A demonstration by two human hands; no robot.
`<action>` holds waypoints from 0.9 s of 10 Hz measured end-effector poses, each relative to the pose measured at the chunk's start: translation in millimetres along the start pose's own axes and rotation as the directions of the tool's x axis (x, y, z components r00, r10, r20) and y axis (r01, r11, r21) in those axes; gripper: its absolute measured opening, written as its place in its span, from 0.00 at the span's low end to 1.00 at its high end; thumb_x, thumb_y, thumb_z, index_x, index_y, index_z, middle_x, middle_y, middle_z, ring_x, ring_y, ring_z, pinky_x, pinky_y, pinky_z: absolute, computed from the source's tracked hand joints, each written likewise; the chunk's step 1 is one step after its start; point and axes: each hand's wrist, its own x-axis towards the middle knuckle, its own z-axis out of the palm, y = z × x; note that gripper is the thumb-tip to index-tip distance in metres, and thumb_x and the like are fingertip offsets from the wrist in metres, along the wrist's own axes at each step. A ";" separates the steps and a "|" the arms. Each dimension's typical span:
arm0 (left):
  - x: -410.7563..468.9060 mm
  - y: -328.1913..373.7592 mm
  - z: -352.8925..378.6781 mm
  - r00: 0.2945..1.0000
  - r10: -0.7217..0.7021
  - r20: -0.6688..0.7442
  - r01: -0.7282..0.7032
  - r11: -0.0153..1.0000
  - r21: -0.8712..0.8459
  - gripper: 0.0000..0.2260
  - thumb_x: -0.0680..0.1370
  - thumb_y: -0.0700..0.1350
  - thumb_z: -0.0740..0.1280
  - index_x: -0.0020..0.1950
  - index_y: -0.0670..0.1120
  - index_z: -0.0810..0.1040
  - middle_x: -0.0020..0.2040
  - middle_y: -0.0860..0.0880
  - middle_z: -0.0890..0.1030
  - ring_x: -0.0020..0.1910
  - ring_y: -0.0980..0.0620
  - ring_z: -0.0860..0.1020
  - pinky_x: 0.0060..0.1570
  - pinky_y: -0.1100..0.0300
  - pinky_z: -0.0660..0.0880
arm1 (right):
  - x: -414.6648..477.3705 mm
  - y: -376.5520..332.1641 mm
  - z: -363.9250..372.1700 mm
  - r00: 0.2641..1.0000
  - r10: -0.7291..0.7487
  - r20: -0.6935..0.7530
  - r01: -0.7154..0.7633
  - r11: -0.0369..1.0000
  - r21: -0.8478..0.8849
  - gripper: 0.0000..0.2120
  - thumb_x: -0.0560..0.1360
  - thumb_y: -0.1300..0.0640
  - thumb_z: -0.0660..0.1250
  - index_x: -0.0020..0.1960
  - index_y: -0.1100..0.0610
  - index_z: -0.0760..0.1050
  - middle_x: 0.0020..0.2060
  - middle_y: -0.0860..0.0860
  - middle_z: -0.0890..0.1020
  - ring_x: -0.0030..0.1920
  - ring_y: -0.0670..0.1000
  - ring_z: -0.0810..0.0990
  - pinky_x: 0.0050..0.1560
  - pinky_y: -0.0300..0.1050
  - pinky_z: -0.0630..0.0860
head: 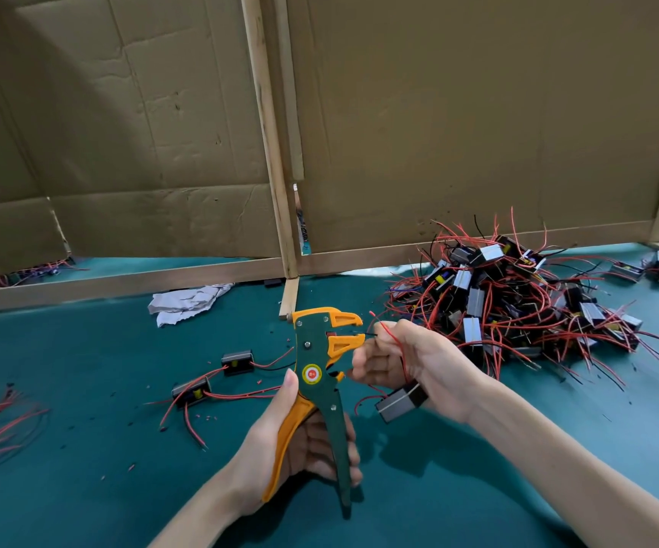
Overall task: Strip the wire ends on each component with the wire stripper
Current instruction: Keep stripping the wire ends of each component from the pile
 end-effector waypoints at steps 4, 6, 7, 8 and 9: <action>0.7 -14.1 14.7 0.973 0.169 -0.156 -0.145 0.977 0.155 0.39 0.63 0.79 0.51 0.30 0.43 0.76 0.27 0.40 0.72 0.22 0.46 0.71 0.24 0.59 0.70 | -0.8 0.1 -2.8 0.999 0.043 0.016 -0.043 0.999 -0.002 0.16 0.76 0.55 0.56 0.30 0.54 0.62 0.32 0.56 0.80 0.33 0.54 0.79 0.55 0.53 0.80; 4.7 -9.4 12.1 0.982 0.176 -0.067 -0.175 0.984 0.029 0.38 0.65 0.73 0.53 0.39 0.39 0.81 0.37 0.35 0.79 0.35 0.38 0.80 0.36 0.50 0.78 | -0.7 -2.3 -0.4 1.000 0.013 0.013 -0.013 0.999 -0.038 0.17 0.82 0.58 0.50 0.35 0.56 0.61 0.25 0.52 0.68 0.26 0.51 0.68 0.48 0.49 0.79; 4.9 -4.5 7.6 0.987 0.158 0.010 -0.158 0.987 -0.031 0.39 0.66 0.71 0.56 0.46 0.36 0.81 0.43 0.33 0.80 0.43 0.34 0.81 0.42 0.47 0.79 | -1.2 -5.9 -5.3 0.997 -0.058 -0.045 0.056 0.997 -0.048 0.14 0.81 0.57 0.57 0.37 0.57 0.63 0.27 0.50 0.62 0.26 0.49 0.64 0.47 0.50 0.80; 4.7 -2.9 8.3 0.989 0.141 0.039 -0.140 0.990 -0.027 0.38 0.66 0.71 0.55 0.46 0.37 0.82 0.43 0.33 0.80 0.43 0.34 0.81 0.42 0.49 0.78 | -0.9 -6.5 -9.6 0.992 -0.091 -0.086 0.084 0.993 -0.082 0.12 0.77 0.53 0.62 0.40 0.61 0.69 0.28 0.50 0.61 0.26 0.47 0.67 0.53 0.53 0.81; 3.5 -1.9 9.2 0.990 0.127 0.057 -0.127 0.992 0.000 0.38 0.68 0.70 0.52 0.46 0.37 0.81 0.43 0.33 0.80 0.43 0.34 0.81 0.43 0.48 0.78 | -0.5 -6.6 -11.8 0.988 -0.106 -0.116 0.086 0.982 -0.165 0.14 0.75 0.52 0.64 0.39 0.62 0.74 0.29 0.52 0.64 0.27 0.47 0.74 0.60 0.59 0.77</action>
